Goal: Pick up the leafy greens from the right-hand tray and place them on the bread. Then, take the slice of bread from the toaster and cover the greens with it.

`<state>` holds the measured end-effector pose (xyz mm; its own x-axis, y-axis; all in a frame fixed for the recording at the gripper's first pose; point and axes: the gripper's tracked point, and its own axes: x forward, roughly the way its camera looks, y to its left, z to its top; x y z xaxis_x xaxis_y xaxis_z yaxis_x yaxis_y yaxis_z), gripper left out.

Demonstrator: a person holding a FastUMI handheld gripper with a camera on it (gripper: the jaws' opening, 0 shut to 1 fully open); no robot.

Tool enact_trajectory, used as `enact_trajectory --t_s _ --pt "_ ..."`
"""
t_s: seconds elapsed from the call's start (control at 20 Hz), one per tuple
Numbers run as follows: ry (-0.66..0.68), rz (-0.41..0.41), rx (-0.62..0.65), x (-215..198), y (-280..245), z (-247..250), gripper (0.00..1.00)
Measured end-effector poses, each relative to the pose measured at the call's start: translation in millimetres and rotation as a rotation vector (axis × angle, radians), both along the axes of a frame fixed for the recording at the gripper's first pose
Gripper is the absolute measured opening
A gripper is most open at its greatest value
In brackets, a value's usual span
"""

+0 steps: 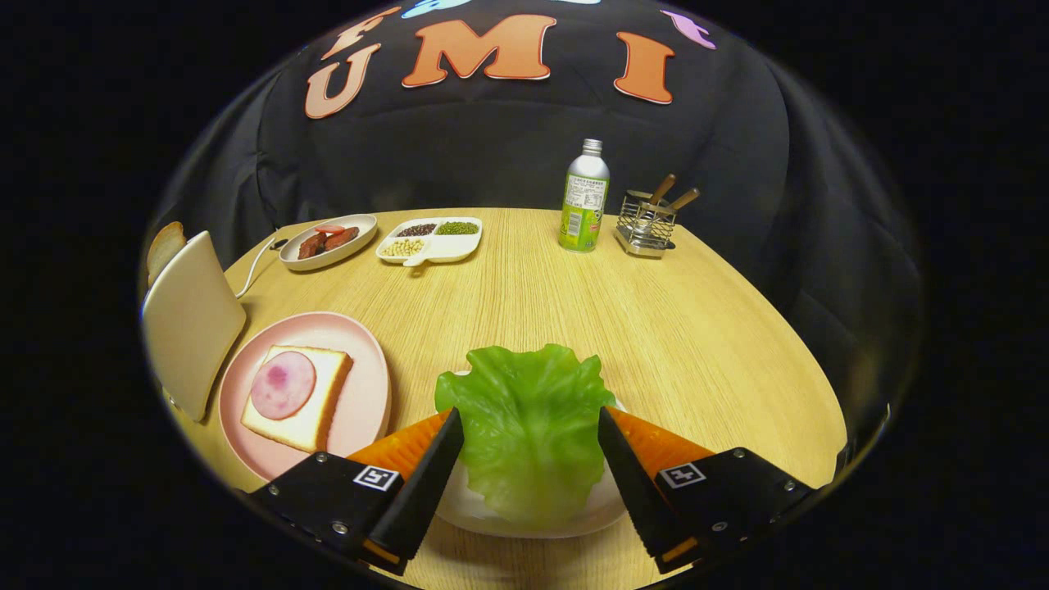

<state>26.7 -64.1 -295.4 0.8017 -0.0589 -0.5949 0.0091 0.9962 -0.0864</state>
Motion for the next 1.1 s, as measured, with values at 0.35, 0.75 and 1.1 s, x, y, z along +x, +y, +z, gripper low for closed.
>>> enact_trajectory --t_s 0.35,0.75,1.1 --pt "0.055 0.000 0.009 -1.4 0.9 -16.5 0.92" --pt "0.075 0.007 0.047 -1.4 8.4 -19.2 0.67" --pt "0.079 -0.008 0.040 -0.1 7.7 -19.3 0.26"
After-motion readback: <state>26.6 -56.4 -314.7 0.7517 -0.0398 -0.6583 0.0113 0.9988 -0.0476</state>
